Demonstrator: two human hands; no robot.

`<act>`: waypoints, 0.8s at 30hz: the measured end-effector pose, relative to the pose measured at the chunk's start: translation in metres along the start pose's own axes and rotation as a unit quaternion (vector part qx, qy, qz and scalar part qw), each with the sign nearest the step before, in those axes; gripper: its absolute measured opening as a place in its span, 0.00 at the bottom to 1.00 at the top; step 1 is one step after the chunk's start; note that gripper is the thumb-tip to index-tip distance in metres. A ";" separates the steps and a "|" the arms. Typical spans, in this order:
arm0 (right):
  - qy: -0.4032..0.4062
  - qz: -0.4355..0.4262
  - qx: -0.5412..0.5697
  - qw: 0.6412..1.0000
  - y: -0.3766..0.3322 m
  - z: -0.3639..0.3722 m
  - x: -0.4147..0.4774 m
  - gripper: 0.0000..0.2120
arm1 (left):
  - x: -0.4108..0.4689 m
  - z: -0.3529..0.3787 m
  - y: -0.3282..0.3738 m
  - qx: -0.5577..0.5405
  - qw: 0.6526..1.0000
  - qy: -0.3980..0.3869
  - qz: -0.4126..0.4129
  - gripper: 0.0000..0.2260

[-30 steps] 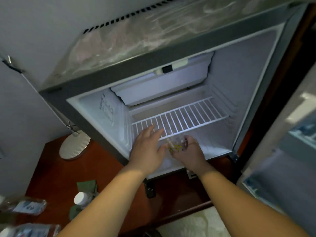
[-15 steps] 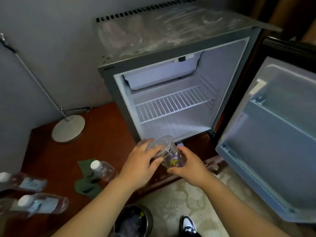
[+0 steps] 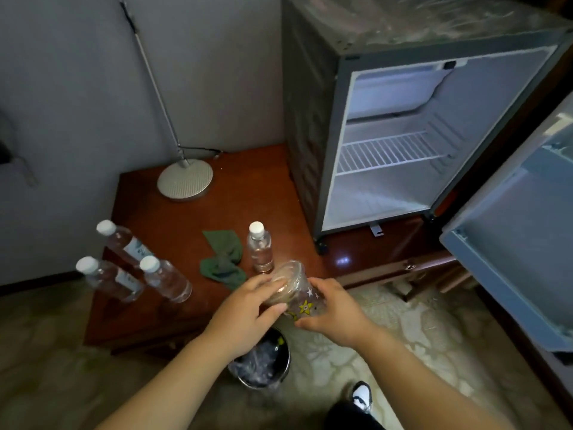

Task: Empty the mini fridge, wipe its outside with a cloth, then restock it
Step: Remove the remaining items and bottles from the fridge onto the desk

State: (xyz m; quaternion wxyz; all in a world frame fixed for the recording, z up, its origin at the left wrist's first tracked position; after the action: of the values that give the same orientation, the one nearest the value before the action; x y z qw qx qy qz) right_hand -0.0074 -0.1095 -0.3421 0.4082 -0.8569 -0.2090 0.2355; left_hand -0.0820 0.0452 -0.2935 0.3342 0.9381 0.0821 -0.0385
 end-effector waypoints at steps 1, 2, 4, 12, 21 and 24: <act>-0.009 -0.007 -0.010 1.000 -0.007 0.009 -0.001 0.38 | -0.007 -0.001 -0.010 -0.005 1.000 0.004 -0.013 0.22; -0.016 -0.009 -0.014 1.000 -0.011 0.017 -0.002 0.37 | -0.012 -0.002 -0.019 -0.014 1.000 0.011 -0.025 0.22; -0.028 -0.009 -0.010 1.000 -0.019 0.028 -0.002 0.36 | -0.021 -0.005 -0.034 -0.035 0.998 0.027 -0.043 0.22; -0.042 -0.012 -0.027 0.999 -0.019 0.052 0.008 0.41 | -0.044 0.003 -0.070 -0.117 0.987 0.072 -0.085 0.21; -0.146 0.013 -0.061 0.987 0.040 0.136 0.024 0.40 | -0.070 0.078 -0.153 -0.142 0.969 0.061 -0.191 0.20; -0.195 0.023 -0.071 0.978 0.095 0.188 0.038 0.38 | -0.076 0.140 -0.199 -0.137 0.963 0.043 -0.227 0.21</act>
State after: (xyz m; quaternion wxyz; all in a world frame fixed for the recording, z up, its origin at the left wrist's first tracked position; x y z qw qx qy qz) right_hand -0.0695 -0.0307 -0.5317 0.2926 -0.8256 -0.2814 0.3920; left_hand -0.1951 0.0986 -0.5158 0.4378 0.8412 0.3113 -0.0618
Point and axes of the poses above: each hand's wrist, its own x-axis towards the middle knuckle, its own z-axis out of the palm, y = z × x, the point moved 10 cm from there along x, towards the middle knuckle, and after that the axes turned 3 degrees about y, right-handed, at the moved point
